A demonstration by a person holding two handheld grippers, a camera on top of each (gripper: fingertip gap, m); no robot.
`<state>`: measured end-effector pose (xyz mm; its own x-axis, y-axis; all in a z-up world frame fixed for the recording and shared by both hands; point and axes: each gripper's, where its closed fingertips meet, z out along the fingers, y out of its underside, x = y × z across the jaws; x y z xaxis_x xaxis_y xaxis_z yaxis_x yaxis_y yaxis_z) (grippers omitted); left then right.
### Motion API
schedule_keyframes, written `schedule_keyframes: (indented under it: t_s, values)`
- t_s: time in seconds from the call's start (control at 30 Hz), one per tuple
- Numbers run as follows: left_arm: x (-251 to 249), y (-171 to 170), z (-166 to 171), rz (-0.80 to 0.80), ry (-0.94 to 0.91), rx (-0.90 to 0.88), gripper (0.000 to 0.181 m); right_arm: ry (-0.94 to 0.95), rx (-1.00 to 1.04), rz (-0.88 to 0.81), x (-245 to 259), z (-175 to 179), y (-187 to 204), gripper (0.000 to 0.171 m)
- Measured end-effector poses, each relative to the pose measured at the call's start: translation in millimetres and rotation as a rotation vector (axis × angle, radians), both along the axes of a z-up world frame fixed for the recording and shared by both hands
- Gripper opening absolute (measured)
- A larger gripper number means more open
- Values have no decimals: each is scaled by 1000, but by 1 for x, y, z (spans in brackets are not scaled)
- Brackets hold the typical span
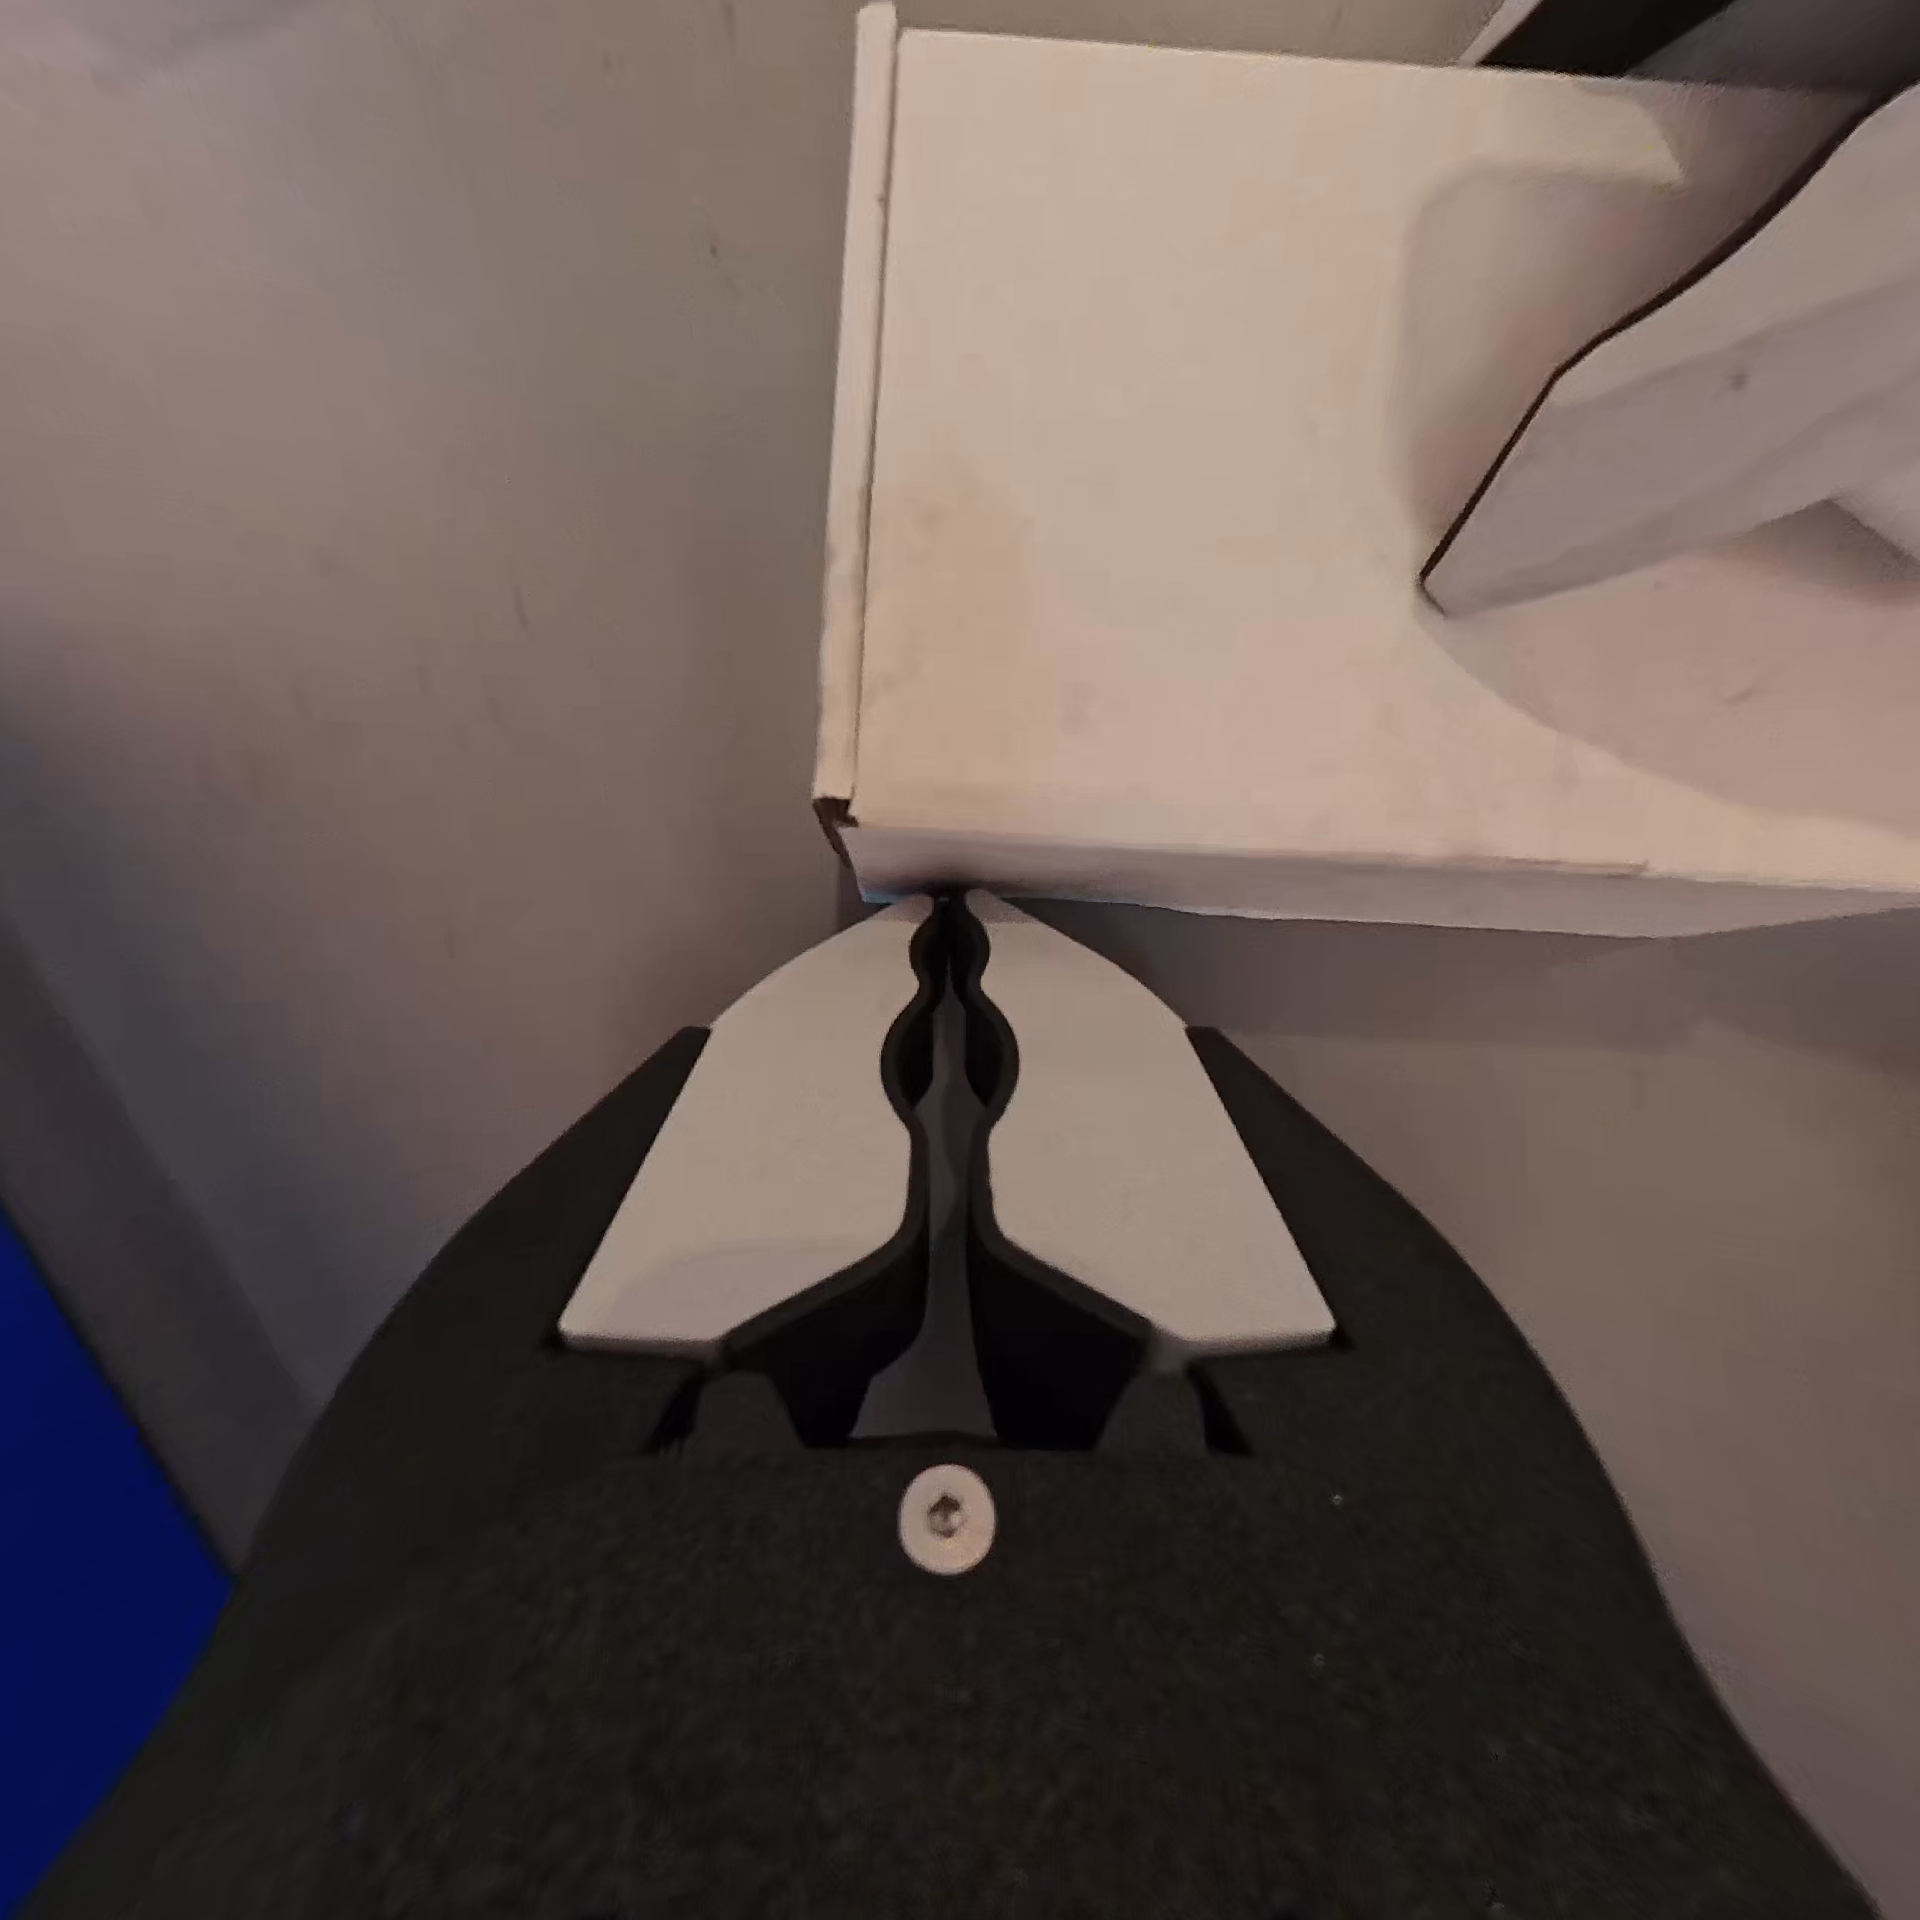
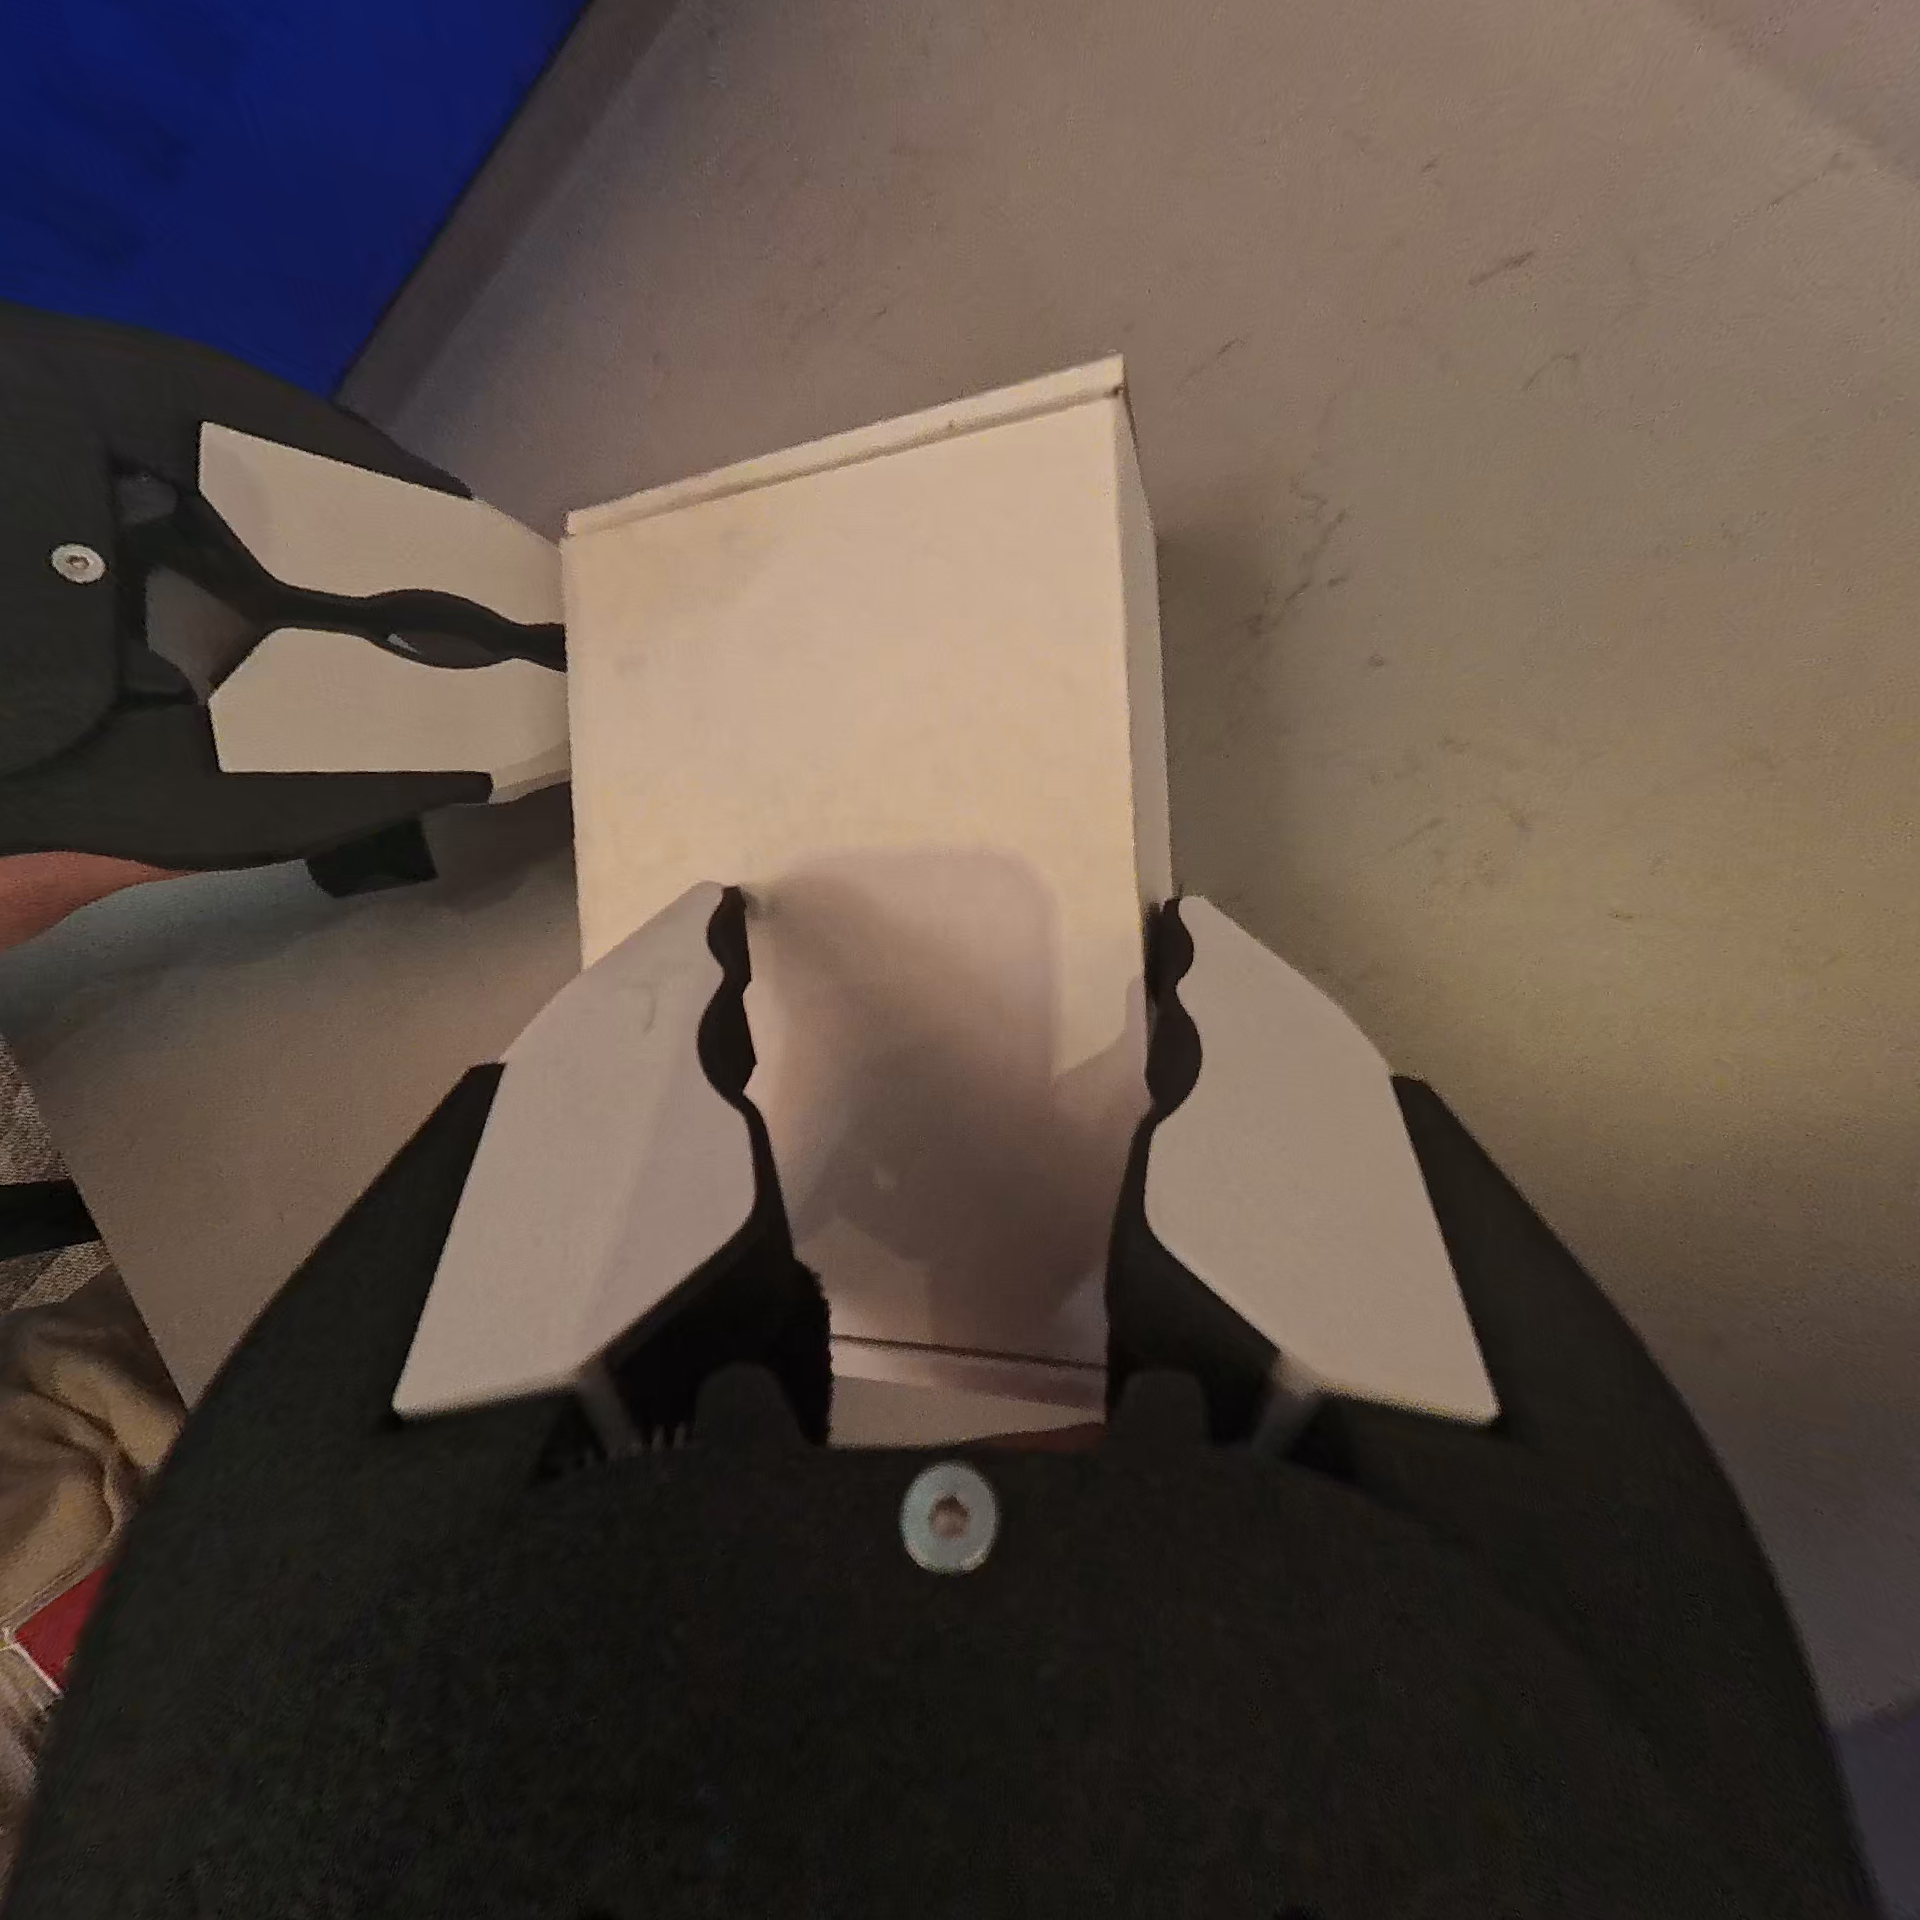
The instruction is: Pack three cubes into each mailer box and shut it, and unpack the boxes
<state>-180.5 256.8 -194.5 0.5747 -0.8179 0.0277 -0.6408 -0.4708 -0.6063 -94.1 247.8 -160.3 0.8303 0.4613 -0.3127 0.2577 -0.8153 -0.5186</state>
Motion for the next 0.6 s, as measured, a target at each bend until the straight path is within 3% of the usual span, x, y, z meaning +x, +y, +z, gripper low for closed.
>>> schedule_keyframes:
  t_s: [0.33, 0.4, 0.6]
  values:
    - [-2, 5, -1, -6, -46, -7, 0, -54, -26, 79, 0, 5, 5, 72]
    - [-5, 9, 5, -3, -46, 19, 0, -117, 20, 119, -1, 14, 14, 65]
    - [-2, 11, 14, -11, -69, 22, 0, -67, 51, 159, -23, 23, 47, 63]
